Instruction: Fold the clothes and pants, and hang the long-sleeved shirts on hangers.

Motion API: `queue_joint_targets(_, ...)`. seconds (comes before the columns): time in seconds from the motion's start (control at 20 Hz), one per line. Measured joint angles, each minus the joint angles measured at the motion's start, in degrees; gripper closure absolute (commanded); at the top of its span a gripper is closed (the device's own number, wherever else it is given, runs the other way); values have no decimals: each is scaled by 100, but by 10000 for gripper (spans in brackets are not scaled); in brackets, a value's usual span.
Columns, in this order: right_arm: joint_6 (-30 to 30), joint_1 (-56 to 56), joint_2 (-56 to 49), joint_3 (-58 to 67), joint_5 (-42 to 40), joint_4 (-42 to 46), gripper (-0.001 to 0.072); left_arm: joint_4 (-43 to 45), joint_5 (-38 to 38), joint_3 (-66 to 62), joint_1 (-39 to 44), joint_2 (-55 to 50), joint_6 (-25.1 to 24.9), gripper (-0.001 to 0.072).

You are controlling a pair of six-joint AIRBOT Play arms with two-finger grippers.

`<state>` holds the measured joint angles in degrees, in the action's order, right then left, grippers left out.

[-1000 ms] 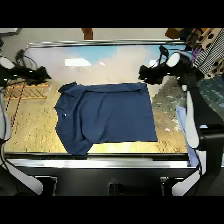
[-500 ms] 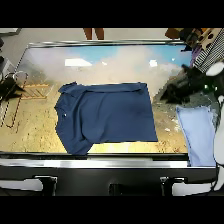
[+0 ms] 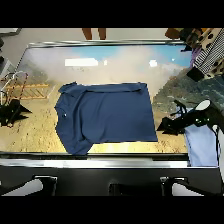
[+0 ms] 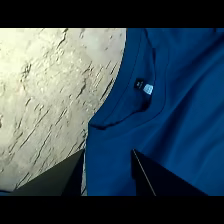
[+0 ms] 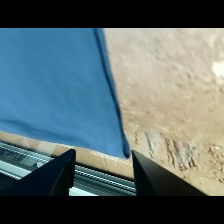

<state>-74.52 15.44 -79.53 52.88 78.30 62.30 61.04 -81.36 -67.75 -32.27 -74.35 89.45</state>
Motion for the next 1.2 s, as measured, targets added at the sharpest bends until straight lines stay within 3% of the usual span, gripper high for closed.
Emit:
queue_joint_targets(0.5,170,0,101,-1016,-509,-501,298,-4,39,586,-7,240,-131,375)
queue_joint_targets(0.55,197,0,105,-1084,-570,-601,336,-4,39,595,-7,245,-149,374)
queue_joint_targets(0.65,243,0,105,-1167,-728,-750,478,-4,52,629,-7,262,-199,373)
queue_joint_targets(0.7,262,0,103,-1196,-844,-822,621,-4,55,682,-9,286,-232,373)
queue_joint_targets(0.75,304,0,101,-1213,-979,-903,682,-7,59,780,-9,321,-275,371)
queue_joint_targets(0.8,345,0,101,-1226,-981,-1001,682,-9,74,931,-9,372,-321,281)
queue_joint_targets(0.85,402,0,107,-1235,-979,-1102,682,-31,111,1113,-9,431,-363,124)
queue_joint_targets(1.2,557,0,522,-1250,-946,-1331,683,-828,249,3001,-9,914,-835,114)
